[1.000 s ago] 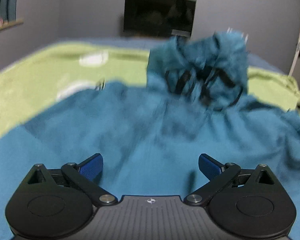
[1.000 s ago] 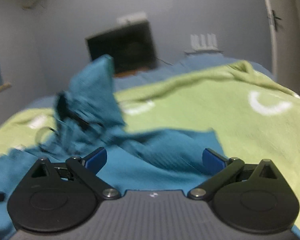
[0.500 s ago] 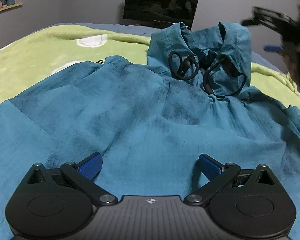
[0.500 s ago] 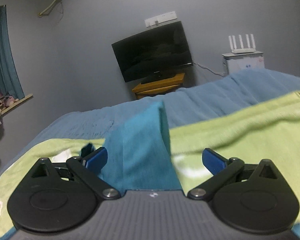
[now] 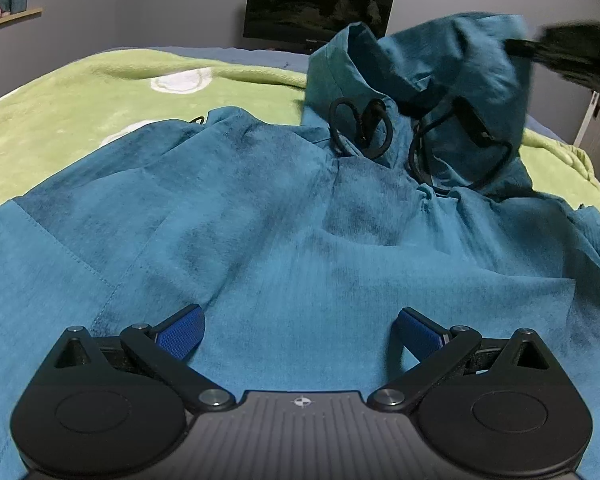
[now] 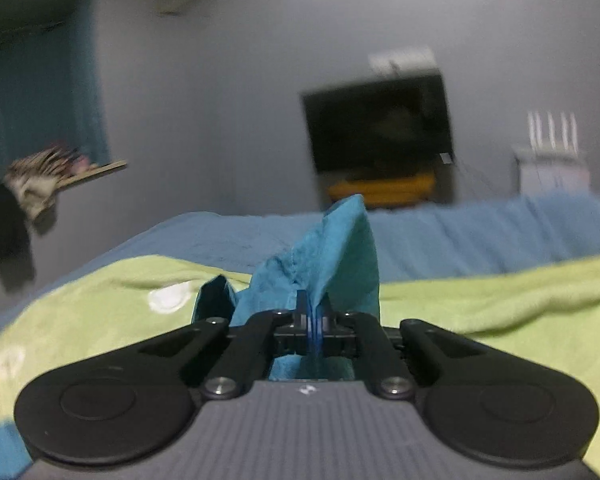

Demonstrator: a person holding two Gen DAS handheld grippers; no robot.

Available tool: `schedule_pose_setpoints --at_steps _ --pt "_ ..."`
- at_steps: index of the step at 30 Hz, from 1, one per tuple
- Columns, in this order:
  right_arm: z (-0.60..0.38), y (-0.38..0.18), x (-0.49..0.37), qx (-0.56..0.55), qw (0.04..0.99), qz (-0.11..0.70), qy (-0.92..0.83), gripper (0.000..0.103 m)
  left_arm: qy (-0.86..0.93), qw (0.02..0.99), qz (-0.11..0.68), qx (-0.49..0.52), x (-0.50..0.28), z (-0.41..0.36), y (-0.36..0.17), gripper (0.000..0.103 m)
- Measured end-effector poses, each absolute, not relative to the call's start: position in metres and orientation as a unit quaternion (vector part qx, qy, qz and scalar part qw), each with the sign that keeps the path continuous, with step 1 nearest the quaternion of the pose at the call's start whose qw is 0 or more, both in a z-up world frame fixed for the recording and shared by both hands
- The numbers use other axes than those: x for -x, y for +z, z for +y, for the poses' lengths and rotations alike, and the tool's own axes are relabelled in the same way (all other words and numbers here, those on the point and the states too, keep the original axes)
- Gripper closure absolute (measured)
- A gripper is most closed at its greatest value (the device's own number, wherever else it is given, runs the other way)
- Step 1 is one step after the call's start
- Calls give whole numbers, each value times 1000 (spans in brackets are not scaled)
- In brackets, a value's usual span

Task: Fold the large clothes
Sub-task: 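Grasp the jacket side edge with the right gripper and lift it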

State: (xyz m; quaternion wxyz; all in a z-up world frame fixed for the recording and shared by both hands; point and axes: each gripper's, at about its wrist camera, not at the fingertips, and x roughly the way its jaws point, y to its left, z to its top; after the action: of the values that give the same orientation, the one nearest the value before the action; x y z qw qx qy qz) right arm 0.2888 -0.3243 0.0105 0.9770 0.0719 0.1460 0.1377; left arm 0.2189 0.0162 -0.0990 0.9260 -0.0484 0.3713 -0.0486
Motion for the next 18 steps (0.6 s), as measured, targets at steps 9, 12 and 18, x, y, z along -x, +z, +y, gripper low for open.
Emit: schedule_pose_setpoints --at_steps 9,12,18 --pt "-301 -41 -130 0 973 172 157 102 -31 930 355 91 -205 32 -88 1" --pt "-289 -59 -103 48 965 203 157 102 -17 932 344 116 -197 43 -79 1" --pt "-306 -73 -94 25 952 290 92 102 21 948 298 112 -172 57 -49 1"
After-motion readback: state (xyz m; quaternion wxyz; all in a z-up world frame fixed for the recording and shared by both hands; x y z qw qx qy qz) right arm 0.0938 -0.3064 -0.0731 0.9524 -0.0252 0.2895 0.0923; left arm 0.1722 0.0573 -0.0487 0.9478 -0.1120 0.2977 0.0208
